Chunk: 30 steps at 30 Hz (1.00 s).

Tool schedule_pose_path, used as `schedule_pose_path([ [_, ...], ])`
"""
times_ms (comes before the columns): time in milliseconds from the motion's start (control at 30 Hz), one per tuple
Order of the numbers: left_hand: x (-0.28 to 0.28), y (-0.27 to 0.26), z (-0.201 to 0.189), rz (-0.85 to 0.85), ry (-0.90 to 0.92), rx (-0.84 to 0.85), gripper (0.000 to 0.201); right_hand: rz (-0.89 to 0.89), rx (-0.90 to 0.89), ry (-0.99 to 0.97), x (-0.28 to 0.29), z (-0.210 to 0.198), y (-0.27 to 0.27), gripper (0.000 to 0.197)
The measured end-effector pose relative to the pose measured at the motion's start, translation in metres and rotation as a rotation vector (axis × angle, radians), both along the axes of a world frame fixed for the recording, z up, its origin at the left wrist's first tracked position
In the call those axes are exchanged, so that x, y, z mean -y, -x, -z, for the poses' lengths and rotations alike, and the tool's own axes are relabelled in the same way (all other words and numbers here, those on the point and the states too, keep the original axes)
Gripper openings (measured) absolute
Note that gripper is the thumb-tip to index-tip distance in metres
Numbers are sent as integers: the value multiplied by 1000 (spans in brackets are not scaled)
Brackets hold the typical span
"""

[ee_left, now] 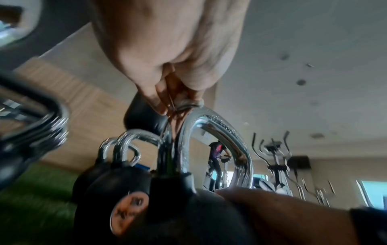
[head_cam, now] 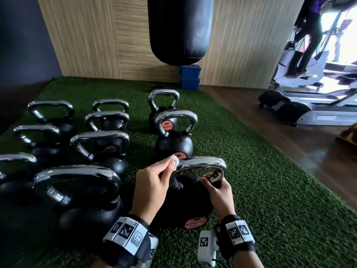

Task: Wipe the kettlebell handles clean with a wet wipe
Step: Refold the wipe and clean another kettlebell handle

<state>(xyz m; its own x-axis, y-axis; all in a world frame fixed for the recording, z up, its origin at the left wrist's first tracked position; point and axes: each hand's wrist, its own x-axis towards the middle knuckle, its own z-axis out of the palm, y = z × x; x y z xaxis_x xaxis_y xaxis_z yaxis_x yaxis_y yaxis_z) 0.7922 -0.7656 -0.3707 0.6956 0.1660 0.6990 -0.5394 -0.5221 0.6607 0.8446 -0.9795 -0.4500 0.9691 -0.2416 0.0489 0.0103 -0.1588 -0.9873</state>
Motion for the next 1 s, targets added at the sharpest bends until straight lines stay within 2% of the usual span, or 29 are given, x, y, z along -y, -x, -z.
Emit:
schedule_pose_path([
  [133,-2,6,29,10,333,-165,25,-6,2,-2,0,-1,2,29],
  [233,3,7,39,-15,394,-159,30,-16,1,-17,0,-2,3,33],
  [367,7,9,61,-6,515,-172,26,-12,-2,-27,-2,-4,4,33],
  [533,12,15,95,-41,462,-298,24,0,-5,-21,-2,-5,5,34],
  [667,19,18,94,46,625,-391,22,-18,-18,-16,0,-8,5,40],
  [733,20,17,92,-5,532,-323,34,-30,-38,-17,2,-12,7,40],
  [800,16,11,89,-71,413,-263,36,-33,-44,1,6,-18,13,39],
  [867,14,3,87,-92,333,-267,35,-45,-27,48,14,-21,23,38],
  [1000,14,-21,75,-116,261,-312,46,-143,35,248,33,-23,53,20],
])
